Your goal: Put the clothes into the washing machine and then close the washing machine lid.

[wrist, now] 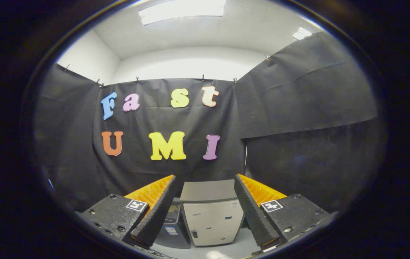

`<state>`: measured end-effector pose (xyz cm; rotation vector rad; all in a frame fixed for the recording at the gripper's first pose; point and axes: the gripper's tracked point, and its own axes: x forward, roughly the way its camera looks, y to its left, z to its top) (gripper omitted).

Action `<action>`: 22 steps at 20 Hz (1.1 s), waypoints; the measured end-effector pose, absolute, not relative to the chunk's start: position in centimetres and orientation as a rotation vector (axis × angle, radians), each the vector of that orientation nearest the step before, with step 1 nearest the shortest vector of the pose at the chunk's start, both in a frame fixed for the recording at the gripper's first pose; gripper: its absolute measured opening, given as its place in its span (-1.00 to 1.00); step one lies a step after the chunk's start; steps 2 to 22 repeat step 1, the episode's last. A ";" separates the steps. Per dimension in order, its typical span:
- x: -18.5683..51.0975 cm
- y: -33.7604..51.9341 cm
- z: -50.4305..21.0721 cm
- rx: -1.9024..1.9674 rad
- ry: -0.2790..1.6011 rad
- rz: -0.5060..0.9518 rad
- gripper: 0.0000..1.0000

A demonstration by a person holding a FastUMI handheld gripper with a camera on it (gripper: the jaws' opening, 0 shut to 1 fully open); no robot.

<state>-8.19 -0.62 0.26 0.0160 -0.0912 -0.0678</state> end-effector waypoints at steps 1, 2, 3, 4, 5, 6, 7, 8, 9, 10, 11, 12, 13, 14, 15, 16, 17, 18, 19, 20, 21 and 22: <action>-8.2 -0.6 0.3 0.015 -0.091 -0.064 1.00; -8.2 -0.6 0.3 0.015 -0.091 -0.064 1.00; -8.2 -0.6 0.3 0.015 -0.091 -0.064 1.00; -8.2 -0.6 0.3 0.015 -0.091 -0.064 1.00; -8.2 -0.6 0.3 0.015 -0.091 -0.064 1.00; -8.2 -0.6 0.3 0.015 -0.091 -0.064 1.00; -8.2 -0.6 0.3 0.015 -0.091 -0.064 1.00; -8.2 -0.6 0.3 0.015 -0.091 -0.064 1.00; -8.2 -0.6 0.3 0.015 -0.091 -0.064 1.00; -8.2 -0.6 0.3 0.015 -0.091 -0.064 1.00; -8.2 -0.6 0.3 0.015 -0.091 -0.064 1.00; -8.2 -0.6 0.3 0.015 -0.091 -0.064 1.00; -8.2 -0.6 0.3 0.015 -0.091 -0.064 1.00; -8.2 -0.6 0.3 0.015 -0.091 -0.064 1.00; -8.2 -0.6 0.3 0.015 -0.091 -0.064 1.00; -8.2 -0.6 0.3 0.015 -0.091 -0.064 1.00; -8.2 -0.6 0.3 0.015 -0.091 -0.064 1.00; -8.2 -0.6 0.3 0.015 -0.091 -0.064 1.00; -8.2 -0.6 0.3 0.015 -0.091 -0.064 1.00; -8.2 -0.6 0.3 0.015 -0.091 -0.064 1.00; -8.2 -0.6 0.3 0.015 -0.091 -0.064 1.00; -8.2 -0.6 0.3 0.015 -0.091 -0.064 1.00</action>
